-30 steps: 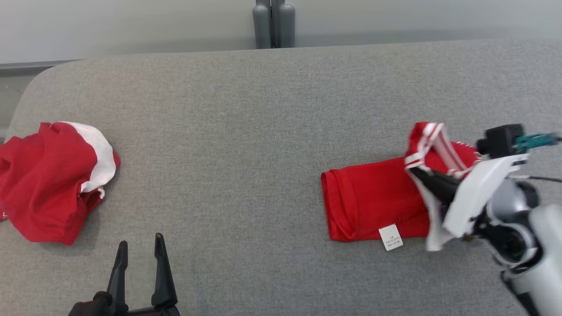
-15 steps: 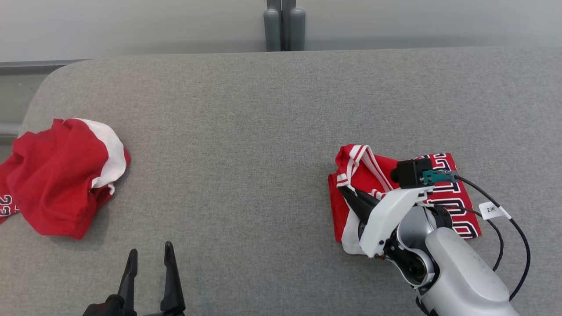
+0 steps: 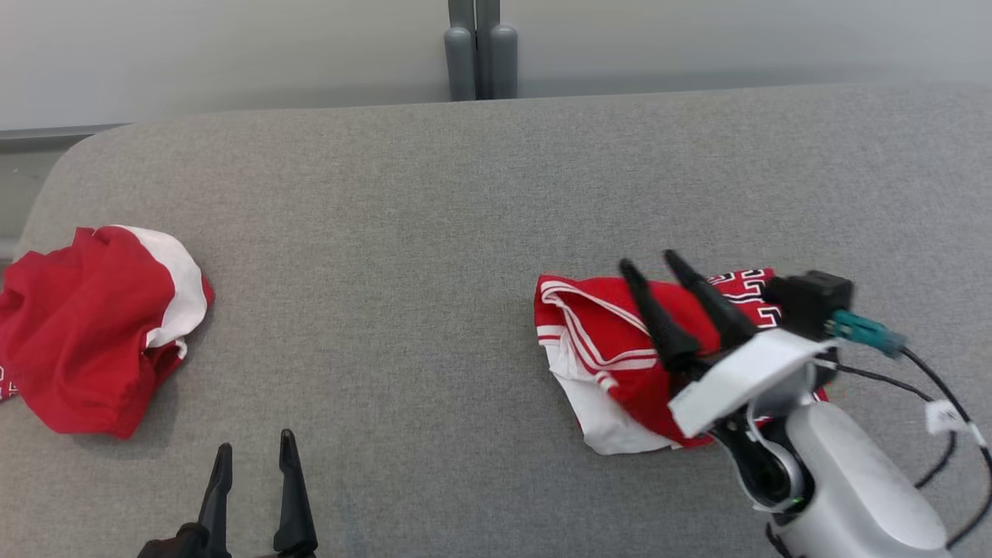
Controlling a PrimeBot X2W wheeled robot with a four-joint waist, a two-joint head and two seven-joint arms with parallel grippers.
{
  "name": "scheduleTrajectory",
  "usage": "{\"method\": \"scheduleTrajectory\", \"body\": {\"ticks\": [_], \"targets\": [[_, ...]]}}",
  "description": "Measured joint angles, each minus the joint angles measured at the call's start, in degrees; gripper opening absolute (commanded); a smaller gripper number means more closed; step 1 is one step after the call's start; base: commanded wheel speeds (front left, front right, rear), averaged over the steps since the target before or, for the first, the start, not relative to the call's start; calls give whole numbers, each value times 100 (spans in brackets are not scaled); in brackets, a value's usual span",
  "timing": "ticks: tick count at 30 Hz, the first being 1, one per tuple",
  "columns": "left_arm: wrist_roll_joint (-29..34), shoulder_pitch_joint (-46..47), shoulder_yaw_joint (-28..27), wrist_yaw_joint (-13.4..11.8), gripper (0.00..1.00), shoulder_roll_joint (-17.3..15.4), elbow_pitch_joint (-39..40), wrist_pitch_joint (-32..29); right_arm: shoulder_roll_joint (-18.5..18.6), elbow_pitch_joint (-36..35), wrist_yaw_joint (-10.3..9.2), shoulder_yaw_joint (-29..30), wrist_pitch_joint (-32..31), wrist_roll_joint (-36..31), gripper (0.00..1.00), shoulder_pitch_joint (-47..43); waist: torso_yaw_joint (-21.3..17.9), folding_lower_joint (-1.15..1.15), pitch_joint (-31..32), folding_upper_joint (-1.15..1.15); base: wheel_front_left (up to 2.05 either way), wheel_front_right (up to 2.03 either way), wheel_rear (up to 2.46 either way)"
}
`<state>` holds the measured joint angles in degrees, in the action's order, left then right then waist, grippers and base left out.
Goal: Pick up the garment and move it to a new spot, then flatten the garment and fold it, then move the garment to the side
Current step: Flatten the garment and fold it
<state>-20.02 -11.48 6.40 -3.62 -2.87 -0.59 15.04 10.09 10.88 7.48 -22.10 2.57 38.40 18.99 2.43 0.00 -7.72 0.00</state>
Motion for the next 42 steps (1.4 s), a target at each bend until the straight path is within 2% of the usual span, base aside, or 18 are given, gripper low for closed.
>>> {"method": "scheduleTrajectory", "body": {"ticks": [2,5,8,14,18,21,25,29,30,31,32,33,37,42], "targets": [[-1,-19,-38,0,100,0,33,0,236,-151,0,202,497,-101,100,-271,-31,0,45,0,0,0,0],[-1,-73,-76,0,100,0,92,0,619,-99,0,704,1046,-624,100,-737,-85,0,126,0,0,0,0],[23,-85,-113,2,100,0,159,0,896,119,0,1379,1226,-1696,100,-1142,-141,0,220,0,0,0,0],[254,-96,-343,18,100,0,234,0,335,-342,1,2947,1243,-2806,100,-1935,-231,0,399,0,0,0,0],[280,-162,-449,31,100,1,240,0,-43,-377,1,3500,1244,-3163,100,-2418,-263,0,503,0,0,0,0],[277,-203,-503,31,100,0,240,0,-236,-371,1,3721,1244,-3263,100,-2591,-279,0,540,0,0,0,0],[276,-203,-573,37,100,0,255,0,-352,-417,1,3721,1244,-3320,100,-2630,-304,0,525,0,0,0,0],[277,-202,-604,60,100,0,289,0,-363,-625,1,3315,1244,-3433,100,-2462,-311,0,469,0,0,0,0],[278,-197,-612,66,100,0,307,0,-364,-664,1,3090,1244,-3454,91,-2349,-309,0,439,0,0,0,0],[279,-186,-611,71,100,0,313,0,-363,-657,1,2873,1244,-3470,60,-2258,-305,0,409,0,0,0,0],[283,-162,-609,94,100,0,322,0,-359,-598,1,2566,1246,-3500,25,-2135,-297,0,365,0,0,0,0],[296,-122,-599,112,100,0,334,0,-360,-416,1,2251,1249,-3543,0,-2006,-286,0,315,0,0,0,0],[312,66,-513,169,100,1,344,0,-412,581,2,1372,1248,-3888,0,-1363,-206,0,91,0,0,0,0],[312,163,-498,207,100,1,277,0,-587,1443,2,727,1248,-4164,0,-800,13,0,-119,0,0,0,0]]}}
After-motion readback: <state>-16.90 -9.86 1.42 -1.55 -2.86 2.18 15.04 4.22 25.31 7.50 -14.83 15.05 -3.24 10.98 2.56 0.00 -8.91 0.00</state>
